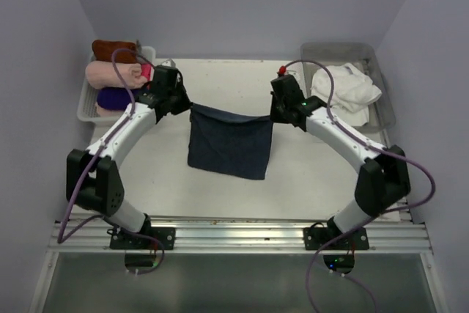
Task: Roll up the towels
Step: Flatten the towel, then fold the towel
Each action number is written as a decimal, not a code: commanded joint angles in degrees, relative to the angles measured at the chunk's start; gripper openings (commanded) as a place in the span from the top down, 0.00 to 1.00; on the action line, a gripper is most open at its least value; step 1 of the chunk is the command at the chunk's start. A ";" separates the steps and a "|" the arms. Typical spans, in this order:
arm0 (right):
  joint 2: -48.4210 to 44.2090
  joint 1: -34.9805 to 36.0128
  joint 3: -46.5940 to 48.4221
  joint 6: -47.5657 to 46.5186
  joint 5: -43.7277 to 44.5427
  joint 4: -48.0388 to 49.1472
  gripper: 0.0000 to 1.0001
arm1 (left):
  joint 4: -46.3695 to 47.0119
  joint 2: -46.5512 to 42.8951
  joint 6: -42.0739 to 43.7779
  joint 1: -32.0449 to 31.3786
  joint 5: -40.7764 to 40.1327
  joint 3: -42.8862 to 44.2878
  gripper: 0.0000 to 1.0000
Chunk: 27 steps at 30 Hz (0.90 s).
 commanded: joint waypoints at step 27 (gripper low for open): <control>7.19 -4.09 -7.00 -0.21 -10.72 7.23 1.00 | 3.62 8.57 6.10 7.63 12.48 -4.59 1.00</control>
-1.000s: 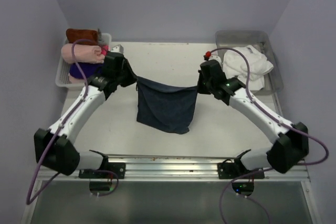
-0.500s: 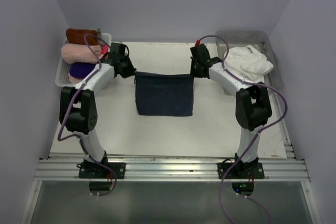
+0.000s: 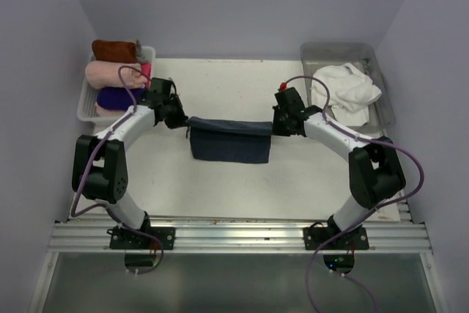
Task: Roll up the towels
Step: Fold the towel
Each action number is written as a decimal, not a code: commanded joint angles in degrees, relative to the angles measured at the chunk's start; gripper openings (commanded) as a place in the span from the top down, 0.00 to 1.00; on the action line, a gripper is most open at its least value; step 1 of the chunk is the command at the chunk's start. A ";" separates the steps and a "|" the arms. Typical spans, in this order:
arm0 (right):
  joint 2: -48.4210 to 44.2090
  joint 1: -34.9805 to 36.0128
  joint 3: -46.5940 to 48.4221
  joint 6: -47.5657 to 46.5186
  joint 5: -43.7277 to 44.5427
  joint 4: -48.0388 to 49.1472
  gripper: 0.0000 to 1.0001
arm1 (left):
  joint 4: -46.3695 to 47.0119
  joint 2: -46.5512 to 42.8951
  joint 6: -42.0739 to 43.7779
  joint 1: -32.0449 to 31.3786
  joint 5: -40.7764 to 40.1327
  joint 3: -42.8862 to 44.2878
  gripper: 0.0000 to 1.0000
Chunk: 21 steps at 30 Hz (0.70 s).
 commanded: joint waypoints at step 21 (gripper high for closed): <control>-9.41 6.72 -15.45 6.61 0.66 3.33 1.00 | 3.06 -10.44 6.23 0.15 3.86 -18.04 1.00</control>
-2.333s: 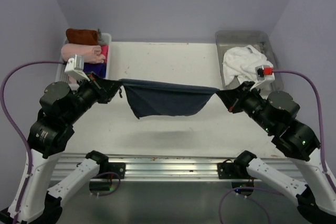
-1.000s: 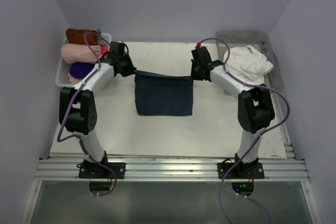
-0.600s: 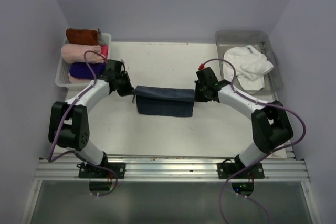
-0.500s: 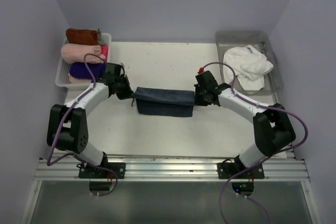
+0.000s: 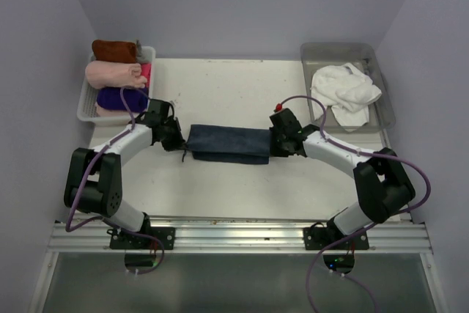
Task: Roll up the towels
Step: Fold the towel
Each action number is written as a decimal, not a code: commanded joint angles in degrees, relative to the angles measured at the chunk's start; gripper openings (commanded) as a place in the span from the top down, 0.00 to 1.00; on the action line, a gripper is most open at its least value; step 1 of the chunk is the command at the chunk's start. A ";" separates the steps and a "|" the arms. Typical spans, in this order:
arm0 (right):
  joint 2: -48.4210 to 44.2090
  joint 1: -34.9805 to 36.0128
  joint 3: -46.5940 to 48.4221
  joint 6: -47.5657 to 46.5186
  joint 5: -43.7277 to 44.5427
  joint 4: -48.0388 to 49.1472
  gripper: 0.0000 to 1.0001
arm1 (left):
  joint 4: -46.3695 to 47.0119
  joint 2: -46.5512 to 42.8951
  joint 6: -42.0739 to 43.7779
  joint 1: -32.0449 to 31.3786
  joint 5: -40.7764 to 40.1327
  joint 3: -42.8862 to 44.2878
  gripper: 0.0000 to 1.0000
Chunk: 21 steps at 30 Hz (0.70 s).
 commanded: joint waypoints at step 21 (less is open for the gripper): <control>-0.62 -0.30 2.21 -3.67 3.20 -1.34 0.52 | -2.60 -4.49 4.43 -0.37 1.39 5.87 0.48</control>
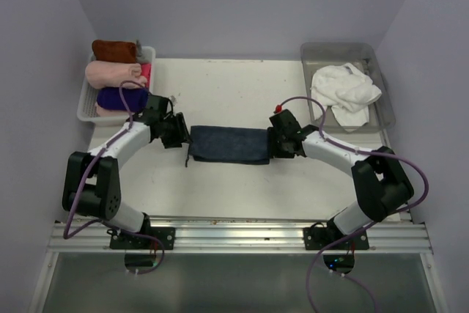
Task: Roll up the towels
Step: Fold the towel
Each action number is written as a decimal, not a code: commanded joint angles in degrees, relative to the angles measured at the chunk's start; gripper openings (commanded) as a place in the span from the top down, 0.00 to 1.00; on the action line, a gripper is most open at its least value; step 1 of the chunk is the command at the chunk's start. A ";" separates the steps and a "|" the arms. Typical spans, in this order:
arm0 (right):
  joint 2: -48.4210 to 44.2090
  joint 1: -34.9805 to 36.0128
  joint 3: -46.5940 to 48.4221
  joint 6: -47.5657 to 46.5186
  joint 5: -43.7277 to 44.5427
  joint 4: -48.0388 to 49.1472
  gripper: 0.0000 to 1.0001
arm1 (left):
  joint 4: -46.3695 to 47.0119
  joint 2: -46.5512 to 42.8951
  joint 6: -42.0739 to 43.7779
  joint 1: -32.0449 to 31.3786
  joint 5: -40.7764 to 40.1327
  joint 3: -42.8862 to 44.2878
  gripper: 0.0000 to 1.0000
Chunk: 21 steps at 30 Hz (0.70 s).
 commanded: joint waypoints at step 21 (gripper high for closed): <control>19.22 -3.90 17.30 -5.15 1.21 5.12 0.96 | 8.25 7.08 -7.09 -9.84 4.78 0.39 1.00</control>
